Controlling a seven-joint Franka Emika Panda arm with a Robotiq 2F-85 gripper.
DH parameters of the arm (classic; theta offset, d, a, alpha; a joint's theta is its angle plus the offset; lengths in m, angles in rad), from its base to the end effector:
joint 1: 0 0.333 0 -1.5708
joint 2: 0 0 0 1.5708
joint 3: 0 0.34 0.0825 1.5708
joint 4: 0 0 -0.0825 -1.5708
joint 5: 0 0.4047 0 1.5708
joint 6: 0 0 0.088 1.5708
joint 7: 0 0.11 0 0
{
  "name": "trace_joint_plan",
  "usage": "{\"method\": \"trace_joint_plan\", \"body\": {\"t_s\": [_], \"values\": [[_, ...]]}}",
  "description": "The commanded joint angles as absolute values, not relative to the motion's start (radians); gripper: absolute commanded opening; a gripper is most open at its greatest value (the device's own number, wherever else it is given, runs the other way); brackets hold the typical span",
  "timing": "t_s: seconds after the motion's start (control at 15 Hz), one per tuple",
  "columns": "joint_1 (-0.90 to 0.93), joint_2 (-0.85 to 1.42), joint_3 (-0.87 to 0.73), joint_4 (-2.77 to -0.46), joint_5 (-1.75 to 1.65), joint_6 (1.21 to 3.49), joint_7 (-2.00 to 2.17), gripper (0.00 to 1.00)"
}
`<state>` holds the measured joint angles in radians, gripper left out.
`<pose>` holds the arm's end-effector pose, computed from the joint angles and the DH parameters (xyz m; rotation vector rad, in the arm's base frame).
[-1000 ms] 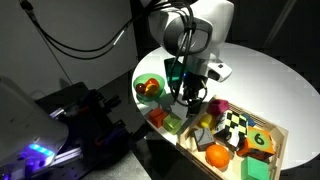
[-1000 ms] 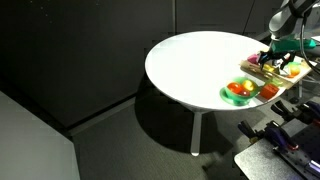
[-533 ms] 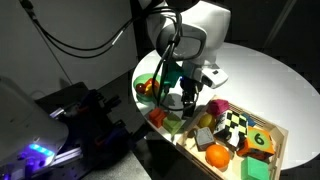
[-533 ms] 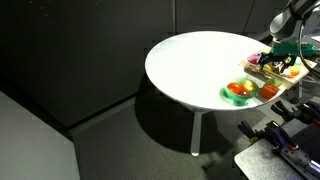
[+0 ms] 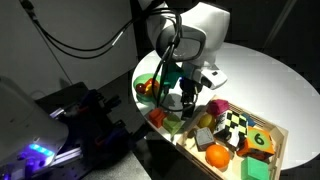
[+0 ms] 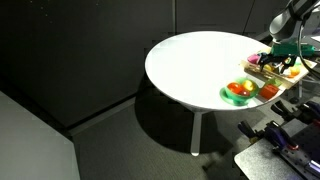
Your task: Put the light green block inside the bowl
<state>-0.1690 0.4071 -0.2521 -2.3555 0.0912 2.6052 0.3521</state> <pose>0.4604 -0.2168 0.1516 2.8103 -1.2589 -0.2204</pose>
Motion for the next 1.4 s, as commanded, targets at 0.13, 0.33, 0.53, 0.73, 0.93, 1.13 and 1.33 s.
{"method": "trace_joint_plan", "body": {"t_s": [0.13, 0.33, 0.53, 0.73, 0.93, 1.13, 1.33], "values": [[-0.160, 0.394, -0.269, -2.375, 0.110, 2.602, 0.393, 1.00], [-0.163, 0.378, -0.276, -2.399, 0.120, 2.611, 0.411, 1.00], [-0.164, 0.364, -0.284, -2.433, 0.133, 2.628, 0.423, 1.00], [-0.165, 0.358, -0.286, -2.464, 0.155, 2.652, 0.429, 1.00], [-0.172, 0.353, -0.278, -2.488, 0.198, 2.685, 0.427, 1.00], [-0.181, 0.353, -0.265, -2.492, 0.252, 2.699, 0.420, 1.00], [-0.180, 0.359, -0.265, -2.486, 0.288, 2.701, 0.426, 1.00]]}}
